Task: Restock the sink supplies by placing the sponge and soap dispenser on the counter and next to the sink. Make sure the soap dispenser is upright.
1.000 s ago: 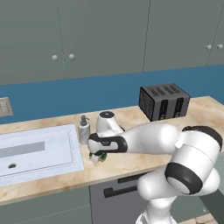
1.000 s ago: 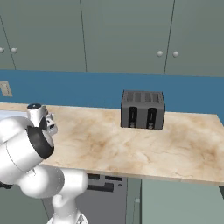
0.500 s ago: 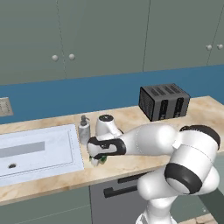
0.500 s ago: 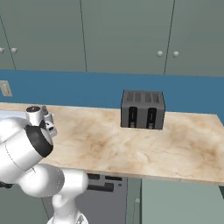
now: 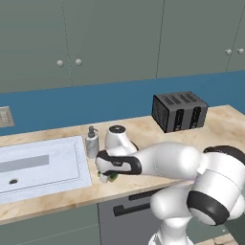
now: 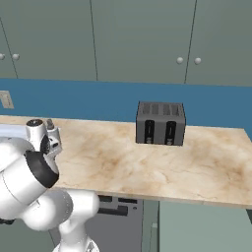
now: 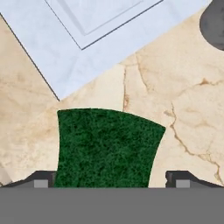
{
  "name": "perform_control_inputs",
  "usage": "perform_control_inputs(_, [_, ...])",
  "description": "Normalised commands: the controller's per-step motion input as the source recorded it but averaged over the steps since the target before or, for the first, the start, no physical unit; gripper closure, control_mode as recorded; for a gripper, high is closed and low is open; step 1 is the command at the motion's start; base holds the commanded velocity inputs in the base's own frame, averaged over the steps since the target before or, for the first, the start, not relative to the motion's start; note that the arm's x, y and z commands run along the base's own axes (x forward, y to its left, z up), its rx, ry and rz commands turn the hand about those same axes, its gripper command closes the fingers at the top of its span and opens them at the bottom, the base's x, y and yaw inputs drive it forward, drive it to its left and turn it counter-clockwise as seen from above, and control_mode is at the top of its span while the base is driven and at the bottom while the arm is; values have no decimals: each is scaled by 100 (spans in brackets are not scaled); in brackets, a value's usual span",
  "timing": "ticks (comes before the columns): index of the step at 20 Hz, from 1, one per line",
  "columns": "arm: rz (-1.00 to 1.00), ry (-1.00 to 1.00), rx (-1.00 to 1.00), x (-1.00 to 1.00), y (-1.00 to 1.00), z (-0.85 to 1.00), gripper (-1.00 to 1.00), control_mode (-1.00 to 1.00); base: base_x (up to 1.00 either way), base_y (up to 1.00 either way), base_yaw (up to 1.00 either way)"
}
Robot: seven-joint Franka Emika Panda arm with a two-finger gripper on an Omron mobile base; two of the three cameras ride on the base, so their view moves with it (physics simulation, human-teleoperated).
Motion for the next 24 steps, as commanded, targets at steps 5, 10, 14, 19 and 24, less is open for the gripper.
perform_control_inputs(5, [0, -5, 1, -45, 0, 61, -100, -100, 0, 0, 0])
perform_control_inputs(10, [0, -15, 0, -3, -5, 22, -100, -100, 0, 0, 0])
perform_control_inputs(14, [0, -21, 0, -10, -18, 21, -100, -100, 0, 0, 0])
perform_control_inputs(19, [0, -15, 2, -59, -25, 67, -100, -100, 0, 0, 0])
perform_control_inputs(24, [-7, -1, 14, -58, -50, 86, -100, -100, 0, 0, 0])
